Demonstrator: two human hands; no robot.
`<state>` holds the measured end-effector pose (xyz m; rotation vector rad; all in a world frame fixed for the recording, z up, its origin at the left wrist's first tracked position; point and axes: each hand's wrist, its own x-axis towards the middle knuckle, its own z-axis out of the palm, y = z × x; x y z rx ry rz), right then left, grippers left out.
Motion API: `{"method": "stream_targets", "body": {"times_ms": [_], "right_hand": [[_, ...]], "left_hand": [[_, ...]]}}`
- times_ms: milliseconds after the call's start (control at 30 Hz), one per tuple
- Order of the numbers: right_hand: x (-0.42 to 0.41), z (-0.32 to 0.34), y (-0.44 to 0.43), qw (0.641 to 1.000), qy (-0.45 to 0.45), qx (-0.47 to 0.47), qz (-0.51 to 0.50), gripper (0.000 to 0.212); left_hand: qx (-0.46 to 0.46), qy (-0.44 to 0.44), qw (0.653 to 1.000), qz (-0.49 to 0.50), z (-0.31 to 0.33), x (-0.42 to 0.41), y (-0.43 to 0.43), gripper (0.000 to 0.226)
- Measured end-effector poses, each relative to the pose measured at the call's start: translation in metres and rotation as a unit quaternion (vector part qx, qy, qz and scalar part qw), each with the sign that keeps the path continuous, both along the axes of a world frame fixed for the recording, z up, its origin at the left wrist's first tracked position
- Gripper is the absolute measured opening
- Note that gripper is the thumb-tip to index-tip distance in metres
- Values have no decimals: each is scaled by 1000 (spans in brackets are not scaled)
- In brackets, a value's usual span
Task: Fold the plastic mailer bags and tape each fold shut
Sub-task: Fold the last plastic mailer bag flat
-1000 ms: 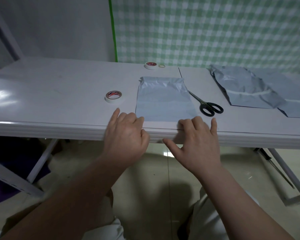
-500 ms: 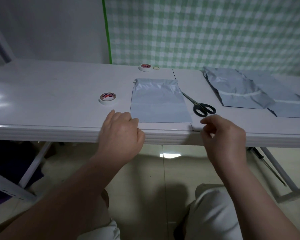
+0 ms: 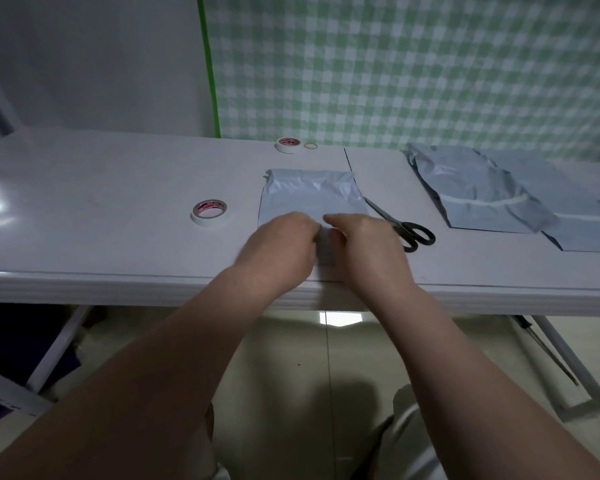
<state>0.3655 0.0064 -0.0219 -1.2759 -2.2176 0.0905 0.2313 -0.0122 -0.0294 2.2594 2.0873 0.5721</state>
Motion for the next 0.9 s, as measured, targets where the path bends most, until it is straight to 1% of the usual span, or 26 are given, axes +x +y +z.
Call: {"method": "stream_targets", "body": {"times_ms": [67,133,200,333,467,700,800,900], "right_hand": [[-7,-9,6,998,-53,-31,25,18],[-9,-19,8,996,-59,-54,36,22],[-8,-23,8,995,-63,-64,32,25],[-5,-16,7,990,-111,-75,40,30],[-4,-13,5,986,-127,-105,-5,28],[-2,-16,9,971,-184,-127,-87,51],[2,-13,9,968,-188,-132,-101,61],[3,-10,8,967,-189,-136,-101,63]], "left_hand": [[-20,3,1000,-7,-4,-2,0,18],[-29,14,999,-16,-8,-6,-1,22],[-36,37,999,-11,-9,-7,-3,28],[-78,90,993,18,-4,-7,-6,45],[-109,95,989,41,-6,-13,-6,57],[-117,104,985,70,0,-18,-13,62],[-130,108,983,68,2,-21,-16,63],[-119,104,985,71,1,-25,-17,63]]}}
